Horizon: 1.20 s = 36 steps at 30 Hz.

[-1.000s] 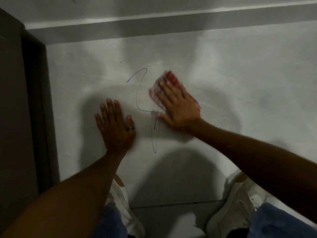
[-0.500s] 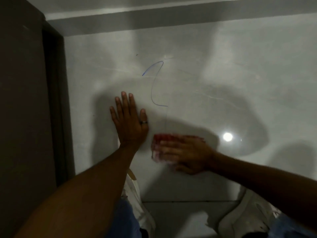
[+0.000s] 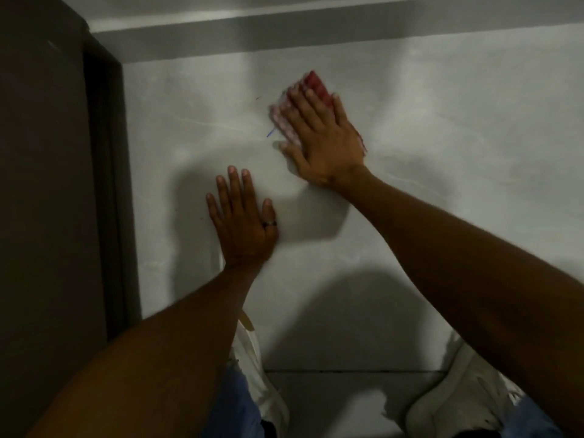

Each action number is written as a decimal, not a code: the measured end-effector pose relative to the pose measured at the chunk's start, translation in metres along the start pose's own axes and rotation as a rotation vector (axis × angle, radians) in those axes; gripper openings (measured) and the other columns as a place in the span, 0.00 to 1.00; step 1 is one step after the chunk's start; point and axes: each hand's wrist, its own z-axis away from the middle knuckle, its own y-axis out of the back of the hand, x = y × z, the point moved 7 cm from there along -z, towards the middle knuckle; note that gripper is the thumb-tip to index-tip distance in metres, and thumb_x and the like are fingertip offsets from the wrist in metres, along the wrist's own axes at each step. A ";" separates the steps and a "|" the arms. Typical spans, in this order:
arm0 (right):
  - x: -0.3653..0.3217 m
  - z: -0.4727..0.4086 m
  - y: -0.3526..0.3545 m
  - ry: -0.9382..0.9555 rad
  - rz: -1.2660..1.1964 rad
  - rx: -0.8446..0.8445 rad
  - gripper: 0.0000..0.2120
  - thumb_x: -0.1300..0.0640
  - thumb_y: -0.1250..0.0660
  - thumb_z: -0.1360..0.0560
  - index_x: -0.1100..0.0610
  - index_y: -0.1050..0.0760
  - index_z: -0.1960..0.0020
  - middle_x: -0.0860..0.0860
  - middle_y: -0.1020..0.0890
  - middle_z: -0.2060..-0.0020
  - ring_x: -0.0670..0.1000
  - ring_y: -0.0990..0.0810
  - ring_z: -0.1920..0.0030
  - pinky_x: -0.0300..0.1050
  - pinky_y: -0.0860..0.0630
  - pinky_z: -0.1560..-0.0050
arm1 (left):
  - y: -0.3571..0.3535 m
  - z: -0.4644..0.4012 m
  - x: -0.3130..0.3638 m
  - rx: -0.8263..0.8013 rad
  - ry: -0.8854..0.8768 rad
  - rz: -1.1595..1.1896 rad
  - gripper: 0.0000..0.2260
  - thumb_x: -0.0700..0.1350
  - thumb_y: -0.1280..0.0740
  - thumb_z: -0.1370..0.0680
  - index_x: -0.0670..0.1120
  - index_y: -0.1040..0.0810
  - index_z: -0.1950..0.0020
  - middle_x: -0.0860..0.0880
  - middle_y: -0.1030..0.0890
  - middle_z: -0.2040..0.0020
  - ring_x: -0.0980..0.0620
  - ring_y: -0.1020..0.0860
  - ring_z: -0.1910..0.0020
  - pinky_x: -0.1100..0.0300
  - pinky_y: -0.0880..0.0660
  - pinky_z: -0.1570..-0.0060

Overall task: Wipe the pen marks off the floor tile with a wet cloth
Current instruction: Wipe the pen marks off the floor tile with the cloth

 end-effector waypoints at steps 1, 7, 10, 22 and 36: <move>0.003 -0.016 0.004 -0.092 -0.021 0.014 0.37 0.33 0.56 0.15 0.52 0.52 0.12 0.55 0.49 0.12 0.56 0.52 0.12 0.64 0.57 0.13 | 0.001 0.000 0.001 -0.001 -0.002 -0.006 0.30 0.57 0.49 0.13 0.43 0.39 0.13 0.40 0.38 0.13 0.37 0.40 0.14 0.34 0.42 0.17; -0.049 -0.016 -0.005 -0.087 -0.049 -0.036 0.36 0.34 0.56 0.14 0.52 0.51 0.12 0.56 0.48 0.12 0.57 0.53 0.12 0.63 0.56 0.13 | 0.001 0.001 0.001 0.034 -0.017 -0.046 0.28 0.54 0.44 0.13 0.41 0.35 0.15 0.39 0.35 0.15 0.35 0.36 0.16 0.33 0.39 0.18; -0.072 0.017 -0.019 0.277 0.051 -0.138 0.34 0.37 0.53 0.14 0.51 0.49 0.13 0.54 0.47 0.13 0.56 0.51 0.12 0.60 0.59 0.13 | -0.001 0.002 0.001 0.036 -0.039 -0.029 0.27 0.52 0.45 0.12 0.40 0.33 0.16 0.37 0.34 0.16 0.34 0.36 0.16 0.31 0.38 0.19; -0.065 0.083 -0.032 -0.035 -0.082 0.018 0.32 0.42 0.49 0.13 0.55 0.46 0.13 0.56 0.46 0.13 0.57 0.50 0.12 0.63 0.49 0.14 | -0.007 0.002 -0.002 -0.022 -0.019 -0.025 0.29 0.55 0.51 0.12 0.42 0.40 0.13 0.39 0.39 0.13 0.36 0.40 0.14 0.33 0.42 0.17; 0.082 0.105 0.011 -0.678 -0.162 -0.007 0.35 0.66 0.47 0.17 0.60 0.55 0.13 0.60 0.55 0.13 0.59 0.58 0.12 0.58 0.60 0.12 | -0.006 0.000 -0.003 -0.136 0.018 -0.028 0.29 0.56 0.50 0.11 0.44 0.42 0.12 0.41 0.41 0.12 0.37 0.42 0.13 0.36 0.47 0.16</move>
